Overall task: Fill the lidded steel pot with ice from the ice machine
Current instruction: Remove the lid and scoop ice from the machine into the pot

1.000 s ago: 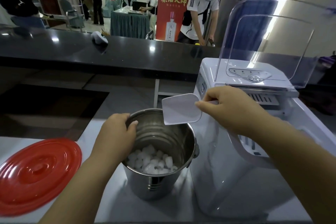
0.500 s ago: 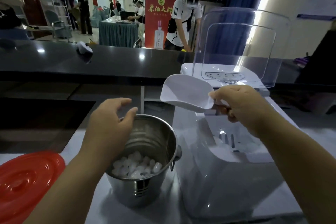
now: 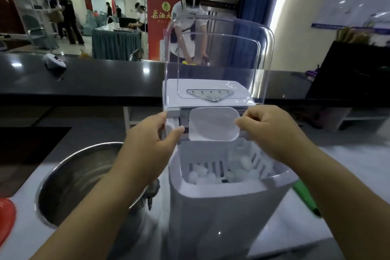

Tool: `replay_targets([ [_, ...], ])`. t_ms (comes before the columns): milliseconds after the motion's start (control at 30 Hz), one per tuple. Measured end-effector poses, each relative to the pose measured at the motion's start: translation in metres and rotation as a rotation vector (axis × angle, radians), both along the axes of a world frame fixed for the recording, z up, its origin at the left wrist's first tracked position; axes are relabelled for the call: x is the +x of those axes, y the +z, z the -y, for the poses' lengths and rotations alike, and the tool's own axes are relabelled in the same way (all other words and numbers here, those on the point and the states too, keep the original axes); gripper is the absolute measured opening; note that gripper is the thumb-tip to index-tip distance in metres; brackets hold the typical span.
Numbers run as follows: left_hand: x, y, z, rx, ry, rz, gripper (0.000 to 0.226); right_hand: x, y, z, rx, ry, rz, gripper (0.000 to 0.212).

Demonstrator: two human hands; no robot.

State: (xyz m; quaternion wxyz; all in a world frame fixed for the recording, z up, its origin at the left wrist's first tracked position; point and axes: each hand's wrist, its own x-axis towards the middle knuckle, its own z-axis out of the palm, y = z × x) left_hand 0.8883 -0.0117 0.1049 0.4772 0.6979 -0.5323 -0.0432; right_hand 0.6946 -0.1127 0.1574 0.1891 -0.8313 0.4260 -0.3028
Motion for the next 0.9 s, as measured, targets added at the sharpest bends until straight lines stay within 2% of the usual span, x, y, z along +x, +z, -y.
replay_targets([
  [100, -0.008, -0.001, 0.006, 0.021, 0.026, 0.045, 0.061, -0.012, 0.005, 0.005, -0.1, 0.004, -0.174, 0.023],
  [267, -0.019, -0.006, 0.013, -0.029, 0.12, 0.091, 0.042, -0.019, 0.018, 0.011, -0.344, 0.004, -0.576, 0.02],
  [433, -0.018, -0.009, 0.016, 0.006, 0.191, 0.076, 0.058, -0.01, 0.013, 0.016, -0.402, 0.08, -0.811, 0.02],
  [633, -0.019, -0.011, 0.015, -0.019, 0.173, 0.03, 0.05, 0.003, -0.007, 0.021, -0.316, 0.165, -0.905, 0.026],
  [900, -0.021, -0.011, 0.014, -0.021, 0.172, 0.002, 0.052, 0.015, -0.011, 0.026, -0.139, 0.173, -0.862, 0.031],
])
